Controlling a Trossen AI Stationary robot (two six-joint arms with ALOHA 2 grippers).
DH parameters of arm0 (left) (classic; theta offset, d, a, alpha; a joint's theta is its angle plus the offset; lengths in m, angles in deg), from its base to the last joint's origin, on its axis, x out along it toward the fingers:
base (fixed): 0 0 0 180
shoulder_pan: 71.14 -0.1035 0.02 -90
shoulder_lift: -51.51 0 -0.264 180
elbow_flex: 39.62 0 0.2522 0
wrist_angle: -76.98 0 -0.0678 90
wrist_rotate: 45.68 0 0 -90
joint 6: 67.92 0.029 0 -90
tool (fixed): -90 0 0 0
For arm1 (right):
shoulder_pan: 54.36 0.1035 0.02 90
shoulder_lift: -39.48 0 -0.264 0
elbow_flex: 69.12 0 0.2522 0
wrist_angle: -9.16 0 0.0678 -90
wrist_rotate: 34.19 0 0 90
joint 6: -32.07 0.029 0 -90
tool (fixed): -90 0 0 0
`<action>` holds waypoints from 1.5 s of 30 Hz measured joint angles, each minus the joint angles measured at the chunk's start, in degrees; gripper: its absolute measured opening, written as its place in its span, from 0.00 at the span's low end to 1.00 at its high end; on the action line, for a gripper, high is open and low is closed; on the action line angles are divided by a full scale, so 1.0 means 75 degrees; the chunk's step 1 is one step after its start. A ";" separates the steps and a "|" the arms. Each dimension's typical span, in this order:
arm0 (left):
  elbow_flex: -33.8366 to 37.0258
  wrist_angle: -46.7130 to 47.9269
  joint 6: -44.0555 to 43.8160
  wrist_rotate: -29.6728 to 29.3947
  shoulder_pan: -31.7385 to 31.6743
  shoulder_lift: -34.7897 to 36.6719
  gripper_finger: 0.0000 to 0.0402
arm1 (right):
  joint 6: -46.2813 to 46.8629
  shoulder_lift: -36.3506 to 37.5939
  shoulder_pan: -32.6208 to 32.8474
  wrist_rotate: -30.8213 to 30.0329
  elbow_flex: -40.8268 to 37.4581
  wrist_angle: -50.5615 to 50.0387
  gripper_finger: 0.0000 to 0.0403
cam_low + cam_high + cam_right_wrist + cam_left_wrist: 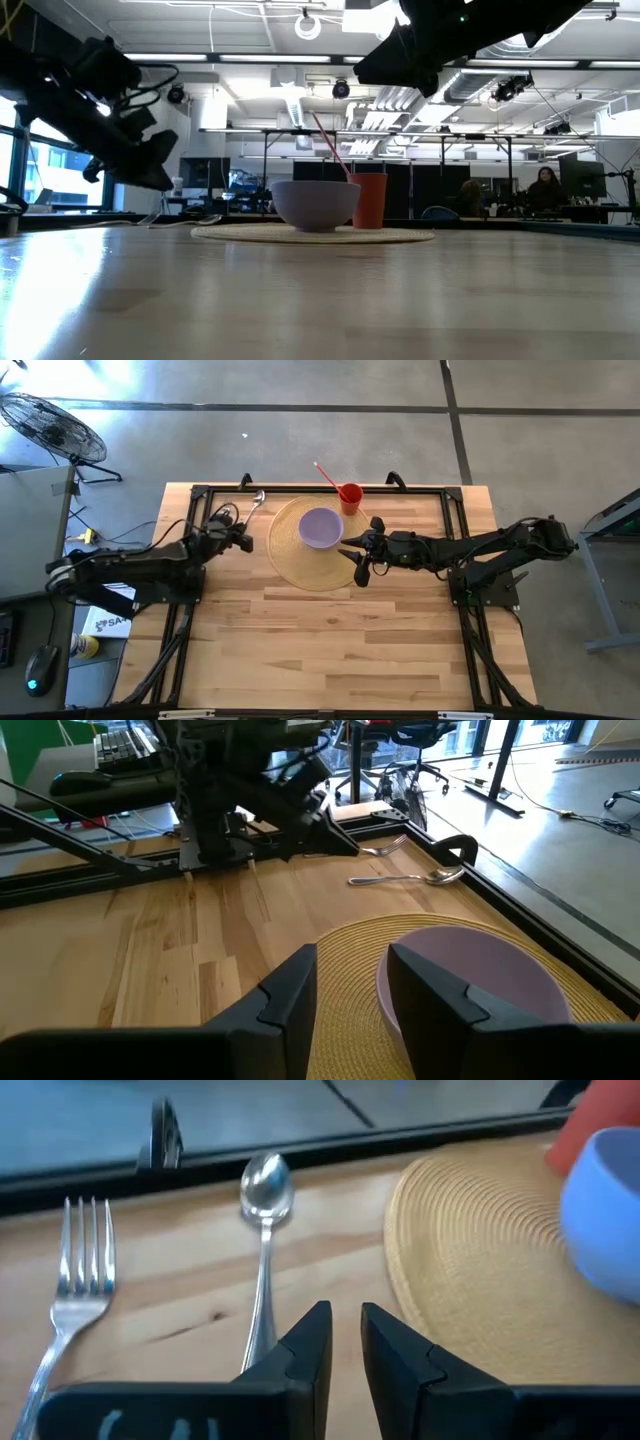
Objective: Pick & Place Utensil
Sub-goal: Put the silver spoon in the purple bowl
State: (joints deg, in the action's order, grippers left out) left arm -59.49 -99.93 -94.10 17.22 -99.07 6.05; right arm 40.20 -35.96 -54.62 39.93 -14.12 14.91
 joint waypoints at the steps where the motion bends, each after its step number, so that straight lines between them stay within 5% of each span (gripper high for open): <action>1: 0.0000 -0.0065 0.0001 0.0183 -0.0192 -0.0140 0.14 | 0.0001 0.0000 0.0000 0.0000 0.0000 0.0000 0.29; 9: -0.0012 -0.0876 0.0005 0.0937 -0.1111 -0.1413 0.31 | -0.0001 0.0000 0.0000 0.0000 0.0000 0.0000 0.29; 18: -0.1350 -0.0623 0.0290 0.0488 -0.1198 -0.3326 0.51 | 0.0000 -0.0003 0.0000 0.0000 0.0000 0.0000 0.29; 28: -0.2968 0.0249 0.0322 0.0976 -0.2180 -0.5543 0.51 | 0.0296 -0.0003 0.0000 0.0003 0.0000 -0.0006 0.29; 38: -0.3153 0.0574 0.0460 0.0781 -0.2073 -0.5647 0.50 | 0.0288 -0.0003 0.0000 0.0000 0.0000 -0.0029 0.29; 45: -0.3150 0.0626 0.0461 0.0785 -0.2068 -0.5647 0.33 | 0.0289 -0.0003 0.0000 0.0000 0.0000 -0.0026 0.29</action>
State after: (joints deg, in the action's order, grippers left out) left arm -83.12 -95.23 -90.64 23.11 -114.58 -36.30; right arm 42.36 -35.98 -54.62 39.93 -14.12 14.71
